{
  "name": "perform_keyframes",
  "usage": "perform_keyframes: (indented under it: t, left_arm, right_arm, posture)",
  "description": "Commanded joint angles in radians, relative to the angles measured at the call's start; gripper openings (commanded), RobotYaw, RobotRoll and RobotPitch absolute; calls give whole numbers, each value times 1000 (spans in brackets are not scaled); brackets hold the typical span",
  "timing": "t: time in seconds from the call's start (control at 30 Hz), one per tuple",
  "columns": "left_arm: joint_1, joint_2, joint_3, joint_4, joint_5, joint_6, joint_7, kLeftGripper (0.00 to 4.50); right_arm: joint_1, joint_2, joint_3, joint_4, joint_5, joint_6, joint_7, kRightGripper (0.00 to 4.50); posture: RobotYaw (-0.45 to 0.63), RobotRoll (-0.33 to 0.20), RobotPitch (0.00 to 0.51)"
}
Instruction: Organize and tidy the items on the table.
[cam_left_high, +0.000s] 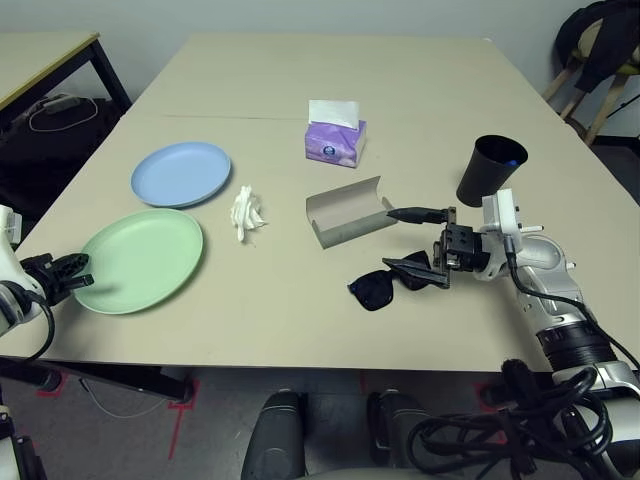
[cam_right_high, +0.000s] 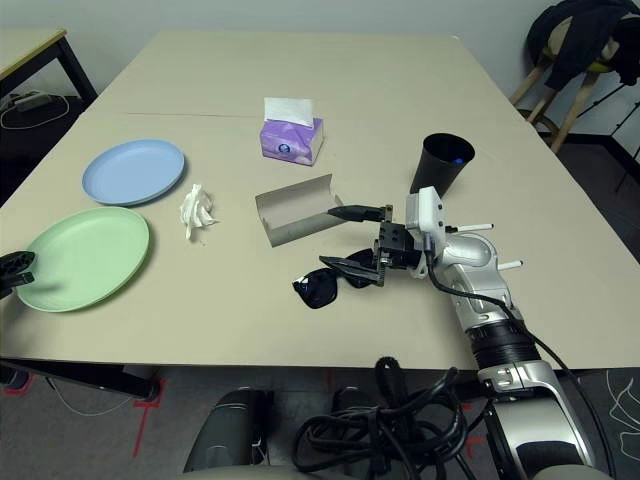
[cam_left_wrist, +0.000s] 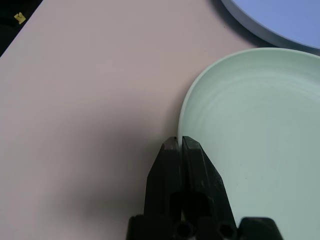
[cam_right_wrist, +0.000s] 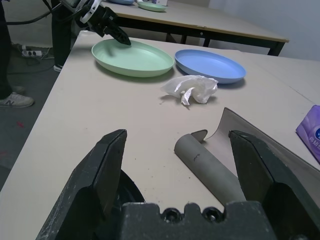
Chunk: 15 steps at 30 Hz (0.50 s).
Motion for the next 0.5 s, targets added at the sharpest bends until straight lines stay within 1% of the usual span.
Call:
perform_keyframes:
  t: [0.03, 0.17, 0.37, 0.5]
  left_arm:
    - [13, -3, 18, -5, -1, 10, 12, 20]
    - [25, 0, 45, -38, -46, 79, -15, 20]
    - [77, 21, 101, -111, -87, 149, -41, 20]
    - [89, 30, 166, -151, -123, 192, -40, 20]
  right_arm:
    - [-4, -5, -3, -22, -8, -2, -7, 4500]
    - [-5, -3, -1, -21, -9, -5, -9, 4500]
    - [-9, -7, -4, -16, -9, -6, -7, 4500]
    - [-14, -14, -6, -8, -10, -7, -1, 4500]
  posture:
    - [139, 0, 80]
    - [140, 0, 80]
    - [136, 0, 81]
    - [142, 0, 84]
